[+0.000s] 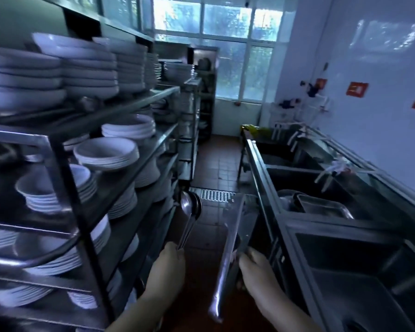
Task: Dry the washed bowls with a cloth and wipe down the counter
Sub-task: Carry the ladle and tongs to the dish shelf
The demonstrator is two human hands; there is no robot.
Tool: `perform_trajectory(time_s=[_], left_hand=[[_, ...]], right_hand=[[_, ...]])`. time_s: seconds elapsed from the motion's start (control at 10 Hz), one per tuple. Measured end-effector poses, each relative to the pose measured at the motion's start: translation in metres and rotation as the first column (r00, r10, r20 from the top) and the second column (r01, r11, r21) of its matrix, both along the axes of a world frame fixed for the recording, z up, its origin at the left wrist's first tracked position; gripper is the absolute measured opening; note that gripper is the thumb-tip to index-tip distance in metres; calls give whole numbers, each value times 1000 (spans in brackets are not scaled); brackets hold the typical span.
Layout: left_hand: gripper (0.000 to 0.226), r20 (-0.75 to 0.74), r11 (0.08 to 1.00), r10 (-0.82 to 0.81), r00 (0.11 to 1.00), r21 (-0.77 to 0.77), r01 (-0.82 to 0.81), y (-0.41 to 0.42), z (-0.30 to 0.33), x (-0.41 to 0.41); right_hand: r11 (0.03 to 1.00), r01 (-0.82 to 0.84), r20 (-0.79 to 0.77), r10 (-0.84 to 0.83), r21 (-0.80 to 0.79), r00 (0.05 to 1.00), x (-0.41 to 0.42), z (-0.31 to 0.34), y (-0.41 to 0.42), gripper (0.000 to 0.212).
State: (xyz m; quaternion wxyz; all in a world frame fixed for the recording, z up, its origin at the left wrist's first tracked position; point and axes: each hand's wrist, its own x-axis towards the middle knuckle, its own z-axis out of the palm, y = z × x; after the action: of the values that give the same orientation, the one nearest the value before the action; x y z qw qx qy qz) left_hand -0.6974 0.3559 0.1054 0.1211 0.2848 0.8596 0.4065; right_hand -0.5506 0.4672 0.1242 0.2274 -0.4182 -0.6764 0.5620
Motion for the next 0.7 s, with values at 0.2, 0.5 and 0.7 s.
perform_trajectory(time_s=[0.2, 0.5, 0.7], left_hand=[[25, -132, 982, 186, 974, 63, -179, 14, 54, -52], [15, -569, 910, 406, 716, 177, -376, -40, 169, -156], [14, -728, 844, 350, 589, -28, -536, -61, 250, -246]], right_hand=[[982, -157, -7, 159, 107, 987, -61, 23, 74, 27], [920, -350, -85, 369, 178, 925, -189, 86, 117, 36], [867, -441, -153, 481, 233, 863, -282, 119, 105, 45]])
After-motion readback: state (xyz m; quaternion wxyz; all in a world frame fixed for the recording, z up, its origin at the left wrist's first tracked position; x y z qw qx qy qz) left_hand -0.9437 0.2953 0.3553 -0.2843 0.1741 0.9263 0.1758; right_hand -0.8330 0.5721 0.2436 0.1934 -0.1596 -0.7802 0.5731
